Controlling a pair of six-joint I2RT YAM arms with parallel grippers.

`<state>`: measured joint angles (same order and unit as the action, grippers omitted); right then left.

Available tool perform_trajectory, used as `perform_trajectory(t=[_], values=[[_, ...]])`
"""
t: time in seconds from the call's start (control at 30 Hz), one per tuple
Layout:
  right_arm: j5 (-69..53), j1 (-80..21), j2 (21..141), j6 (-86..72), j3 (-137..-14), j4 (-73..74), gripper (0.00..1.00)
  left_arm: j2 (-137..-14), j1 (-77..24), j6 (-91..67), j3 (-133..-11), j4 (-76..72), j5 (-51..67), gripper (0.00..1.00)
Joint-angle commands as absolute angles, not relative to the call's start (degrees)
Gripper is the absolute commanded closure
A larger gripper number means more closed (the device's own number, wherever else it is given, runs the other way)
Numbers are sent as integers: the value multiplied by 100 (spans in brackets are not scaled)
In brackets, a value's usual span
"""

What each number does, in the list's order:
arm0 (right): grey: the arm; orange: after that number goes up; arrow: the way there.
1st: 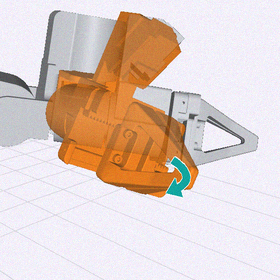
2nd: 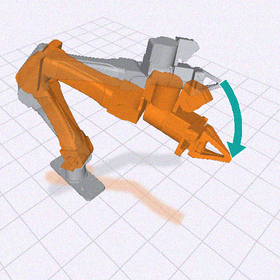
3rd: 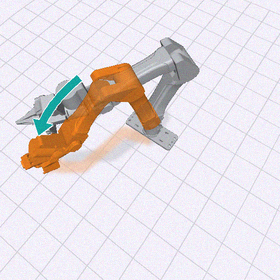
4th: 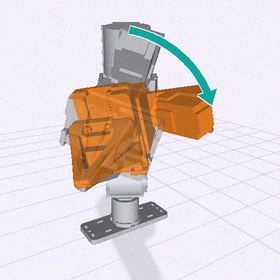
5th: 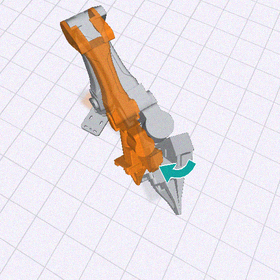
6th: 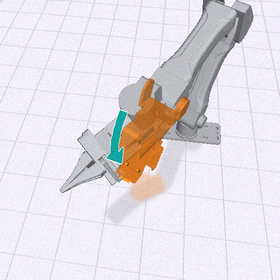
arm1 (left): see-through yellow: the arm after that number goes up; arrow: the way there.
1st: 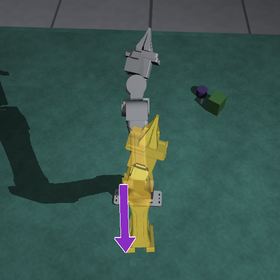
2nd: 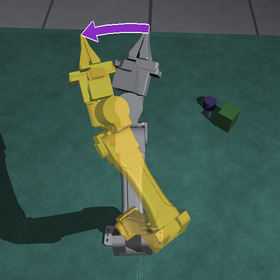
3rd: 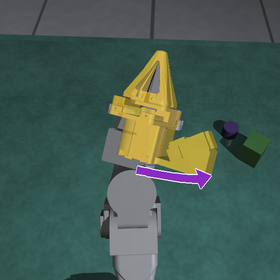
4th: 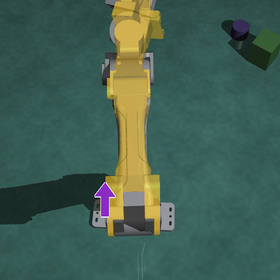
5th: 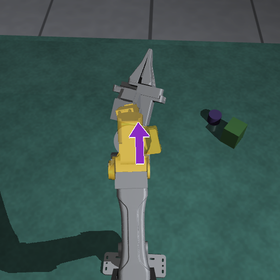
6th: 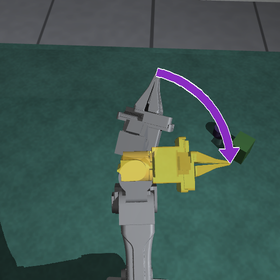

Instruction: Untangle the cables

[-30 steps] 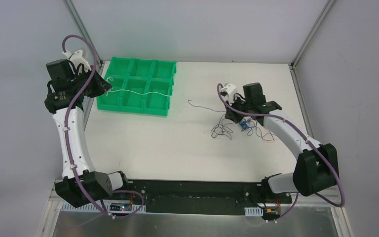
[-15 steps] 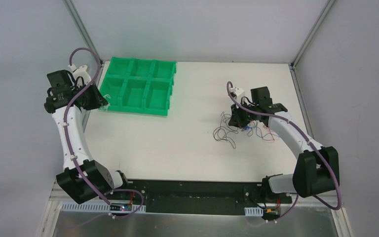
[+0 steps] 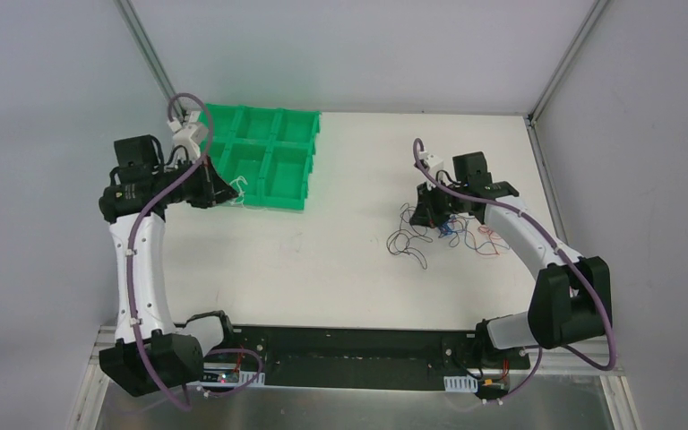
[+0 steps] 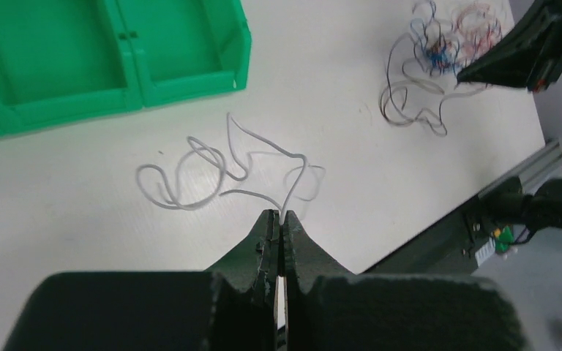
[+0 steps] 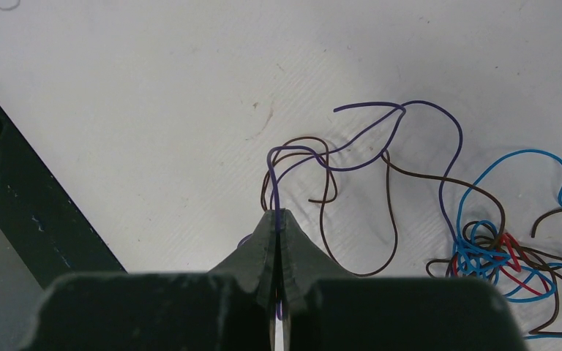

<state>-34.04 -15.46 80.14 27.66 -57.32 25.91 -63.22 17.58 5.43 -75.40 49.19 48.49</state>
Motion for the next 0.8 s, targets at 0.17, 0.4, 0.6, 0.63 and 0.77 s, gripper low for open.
perform_trajectory(t=[0.17, 0.4, 0.6, 0.63, 0.77], values=[[-3631, -1526, 8146, 2670, -5985, 2732, 100, -6832, 595, 2005, -6004, 4887, 3654, 100], [-3564, -1527, 8177, 2760, -6002, 2868, 100, -6807, 350, 3286, -5092, 4898, 3167, 79], [-3612, -1521, 8321, 2726, -6121, 3019, 100, -6796, 303, 3966, -4978, 4953, 2622, 33], [-3605, -1523, 8327, 2725, -6129, 3035, 100, -6755, 304, 4172, -5008, 4970, 2527, 28], [-3589, -1526, 8346, 2755, -6151, 3086, 100, -6544, 299, 5233, -5096, 5014, 2185, 10]])
